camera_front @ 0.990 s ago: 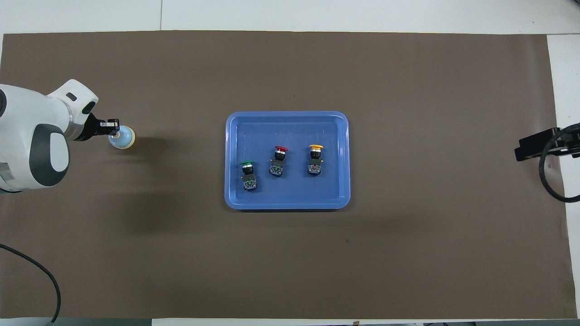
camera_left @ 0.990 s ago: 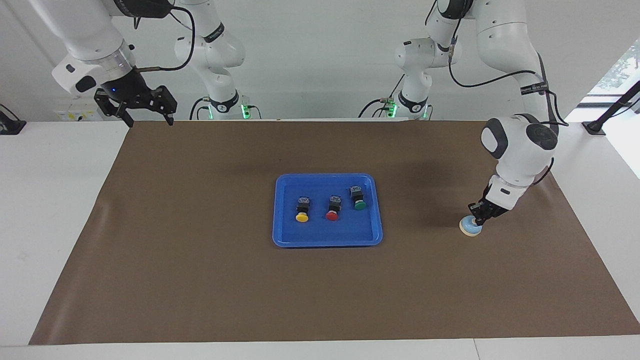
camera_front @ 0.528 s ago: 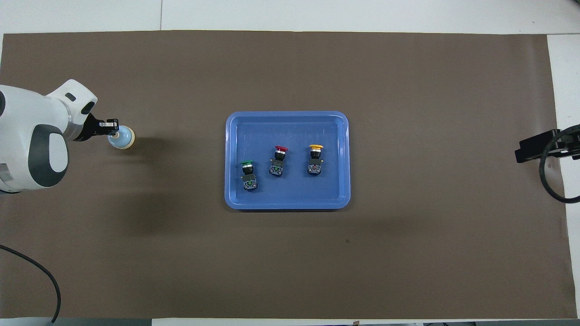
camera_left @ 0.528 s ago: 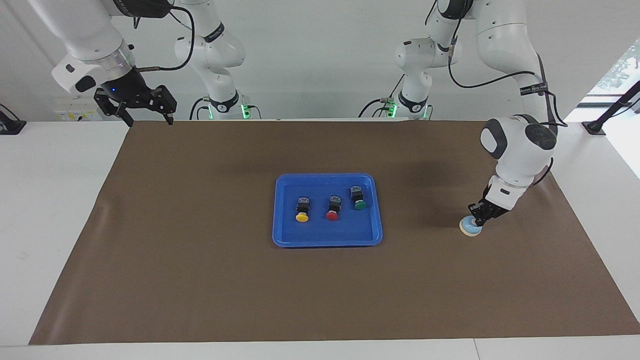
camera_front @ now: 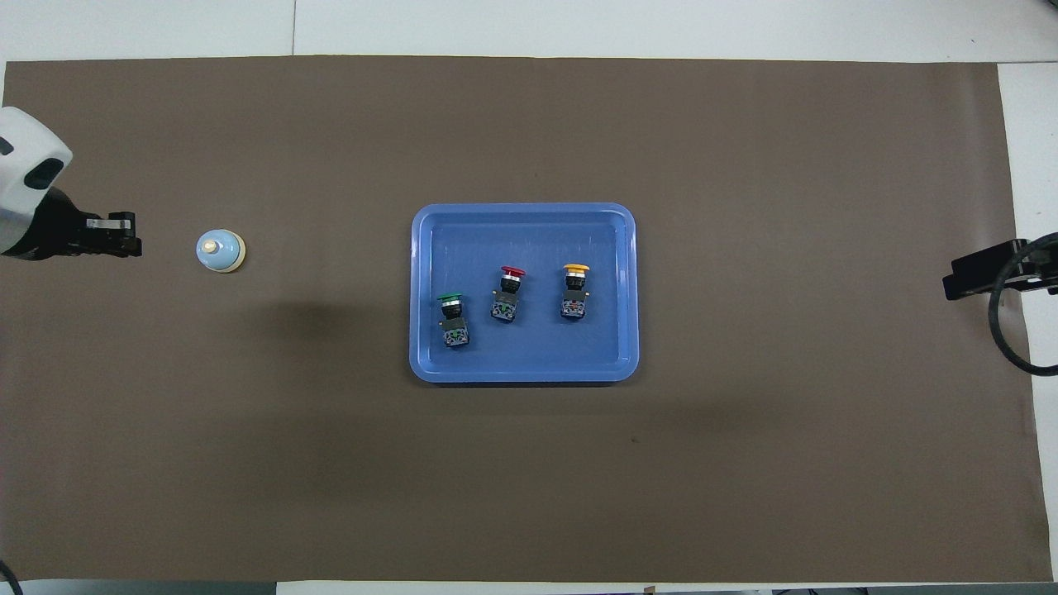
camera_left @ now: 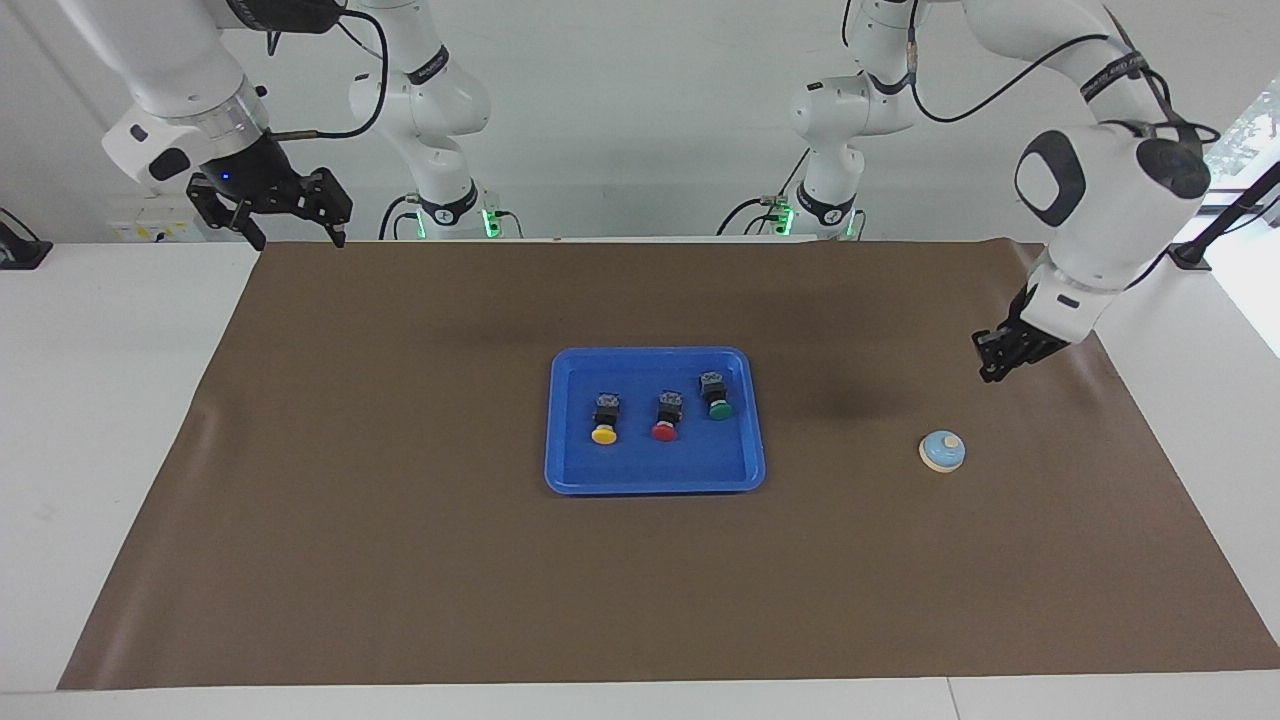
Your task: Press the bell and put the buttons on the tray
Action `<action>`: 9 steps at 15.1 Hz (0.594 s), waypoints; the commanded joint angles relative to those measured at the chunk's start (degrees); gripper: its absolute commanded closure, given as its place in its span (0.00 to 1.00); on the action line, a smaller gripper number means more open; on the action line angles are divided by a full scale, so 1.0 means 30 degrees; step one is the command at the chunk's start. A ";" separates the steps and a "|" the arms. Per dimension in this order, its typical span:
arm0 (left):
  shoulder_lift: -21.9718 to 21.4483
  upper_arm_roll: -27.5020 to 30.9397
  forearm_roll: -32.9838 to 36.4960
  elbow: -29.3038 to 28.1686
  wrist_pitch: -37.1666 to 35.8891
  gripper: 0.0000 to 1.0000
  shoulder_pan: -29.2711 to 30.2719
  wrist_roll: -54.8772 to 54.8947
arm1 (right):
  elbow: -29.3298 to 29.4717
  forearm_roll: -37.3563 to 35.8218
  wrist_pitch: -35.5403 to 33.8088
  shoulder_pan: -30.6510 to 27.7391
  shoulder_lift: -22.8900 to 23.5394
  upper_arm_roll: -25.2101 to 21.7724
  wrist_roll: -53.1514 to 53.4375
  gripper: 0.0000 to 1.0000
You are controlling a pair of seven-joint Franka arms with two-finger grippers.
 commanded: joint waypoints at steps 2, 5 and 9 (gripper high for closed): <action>-0.2407 -0.0009 0.0300 -0.0355 -0.2243 0.32 0.0091 -0.0129 | -0.0615 0.0071 0.0018 -0.0105 -0.0531 0.0046 -0.0297 0.00; -0.2559 -0.0096 0.0300 0.0606 -0.4086 0.00 -0.0143 -0.0041 | -0.0586 0.0071 0.0018 -0.0104 -0.0531 0.0047 -0.0297 0.00; -0.2033 -0.0155 0.0212 0.1636 -0.4941 0.00 -0.0260 -0.0041 | -0.0615 0.0071 0.0018 -0.0104 -0.0531 0.0047 -0.0297 0.00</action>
